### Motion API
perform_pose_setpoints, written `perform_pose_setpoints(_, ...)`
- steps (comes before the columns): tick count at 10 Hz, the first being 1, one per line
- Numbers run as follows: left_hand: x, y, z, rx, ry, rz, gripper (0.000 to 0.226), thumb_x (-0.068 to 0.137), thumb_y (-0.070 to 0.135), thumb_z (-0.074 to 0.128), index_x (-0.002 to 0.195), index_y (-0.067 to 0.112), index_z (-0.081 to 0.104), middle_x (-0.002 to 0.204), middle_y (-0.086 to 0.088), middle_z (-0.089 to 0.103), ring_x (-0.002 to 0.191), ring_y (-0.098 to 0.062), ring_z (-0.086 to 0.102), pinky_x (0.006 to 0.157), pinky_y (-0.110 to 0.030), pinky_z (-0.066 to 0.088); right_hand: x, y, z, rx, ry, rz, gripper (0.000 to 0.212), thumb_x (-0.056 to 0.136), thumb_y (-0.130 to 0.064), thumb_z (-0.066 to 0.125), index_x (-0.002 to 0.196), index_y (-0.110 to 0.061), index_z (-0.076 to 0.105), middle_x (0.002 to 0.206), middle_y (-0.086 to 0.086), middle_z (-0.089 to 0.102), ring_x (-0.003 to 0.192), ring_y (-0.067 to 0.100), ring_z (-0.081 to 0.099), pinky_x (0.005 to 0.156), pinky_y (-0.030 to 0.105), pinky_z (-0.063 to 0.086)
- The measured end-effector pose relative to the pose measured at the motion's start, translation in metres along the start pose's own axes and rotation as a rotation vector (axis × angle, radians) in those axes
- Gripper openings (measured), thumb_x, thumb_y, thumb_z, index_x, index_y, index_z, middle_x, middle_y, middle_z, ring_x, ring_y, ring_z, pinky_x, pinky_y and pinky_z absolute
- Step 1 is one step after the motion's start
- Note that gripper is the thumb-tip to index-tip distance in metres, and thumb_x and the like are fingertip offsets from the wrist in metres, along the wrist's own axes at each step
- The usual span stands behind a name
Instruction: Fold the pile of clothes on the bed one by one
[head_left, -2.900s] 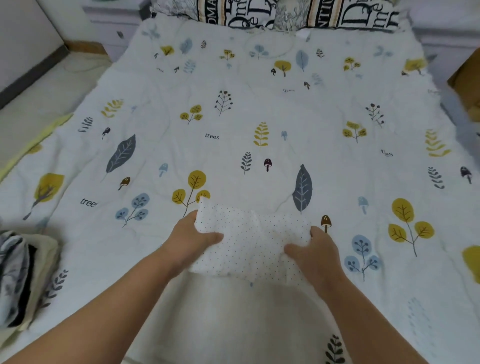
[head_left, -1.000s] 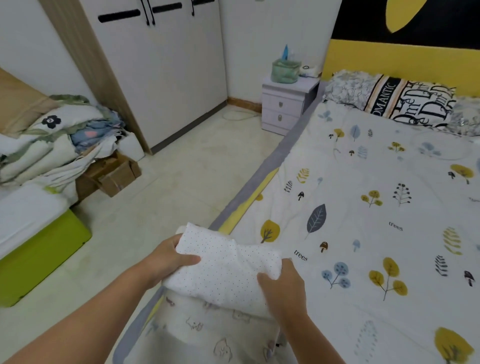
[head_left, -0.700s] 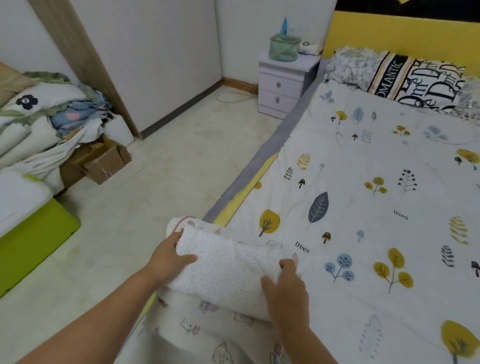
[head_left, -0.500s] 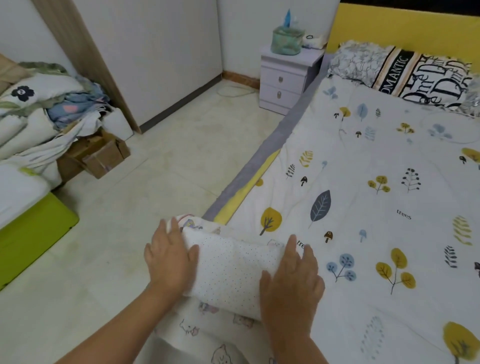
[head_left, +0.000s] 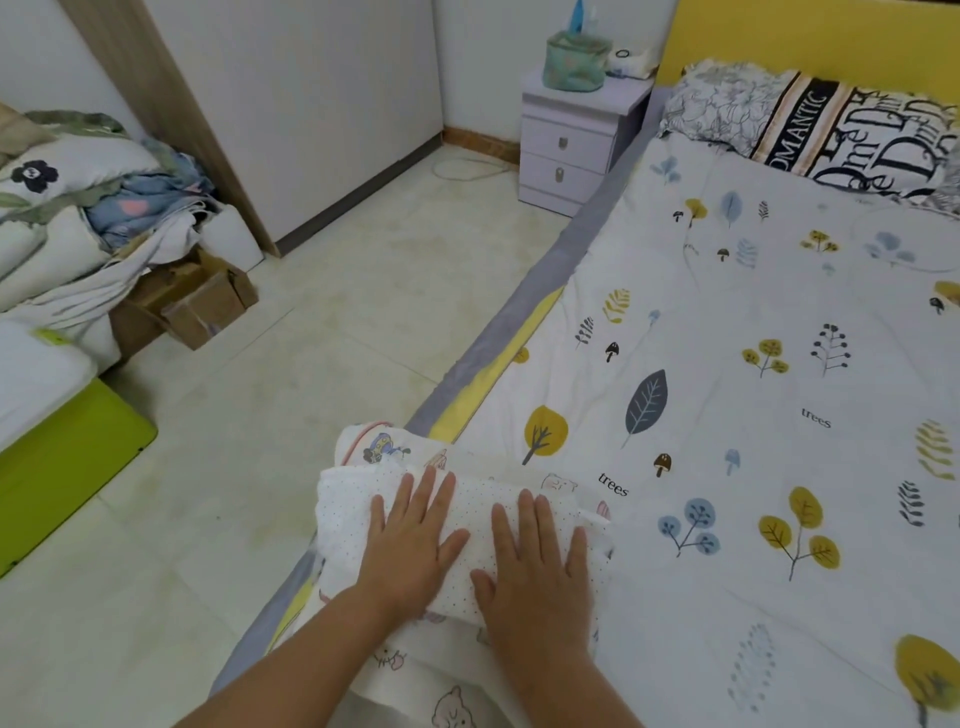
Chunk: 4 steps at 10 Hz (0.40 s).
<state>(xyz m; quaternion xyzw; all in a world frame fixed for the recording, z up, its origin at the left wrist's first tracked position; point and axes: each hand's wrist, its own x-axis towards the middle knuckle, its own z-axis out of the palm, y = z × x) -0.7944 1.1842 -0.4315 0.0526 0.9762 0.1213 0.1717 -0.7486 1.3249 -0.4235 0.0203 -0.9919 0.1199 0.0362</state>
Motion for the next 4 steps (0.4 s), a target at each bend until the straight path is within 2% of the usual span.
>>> perform_pose_setpoints(1,0.002,0.002,-0.013,0.069,-0.035,-0.026,0.120,0.041,0.080,-0.039,0.144,0.022,-0.020,0.156,0.004,-0.015,0.145,-0.021,-0.012,0.114,-0.044,-0.009,0.007,-0.002,-0.006,-0.036,0.088,-0.002,0.057,0.072,-0.044,0.037,0.105,-0.014,0.073,0.114,0.013,0.067,0.114,0.028,0.054,0.094,0.054,0.038)
perform_pose_setpoints(2,0.001,0.010,-0.039,0.037,-0.054,-0.085,0.084,0.082,0.068,0.004,0.148,0.017,0.014,0.156,-0.006,0.015,0.143,-0.025,0.012,0.115,-0.041,0.009,0.020,-0.006,-0.028,-0.011,0.064,0.050,0.043,0.062,-0.041,0.053,0.090,-0.018,0.076,0.098,0.006,0.073,0.090,0.023,0.070,0.068,0.045,0.056)
perform_pose_setpoints(3,-0.006,0.020,-0.066,-0.031,0.073,-0.075,0.056,0.088,0.048,0.021,0.124,0.017,0.052,0.126,0.000,0.055,0.116,-0.018,0.048,0.095,-0.027,0.036,0.023,-0.007,-0.044,0.135,0.243,0.011,0.031,0.070,-0.031,0.044,0.080,-0.020,0.071,0.077,-0.003,0.069,0.067,0.017,0.067,0.053,0.031,0.053)
perform_pose_setpoints(4,-0.017,0.032,-0.090,-0.025,0.088,-0.058,0.024,0.096,0.029,0.036,0.101,0.024,0.059,0.094,0.008,0.062,0.084,-0.007,0.053,0.059,-0.010,0.033,0.024,-0.011,-0.072,0.284,0.255,-0.023,0.019,0.070,-0.022,0.051,0.079,-0.019,0.068,0.068,-0.005,0.063,0.062,0.016,0.062,0.052,0.028,0.049)
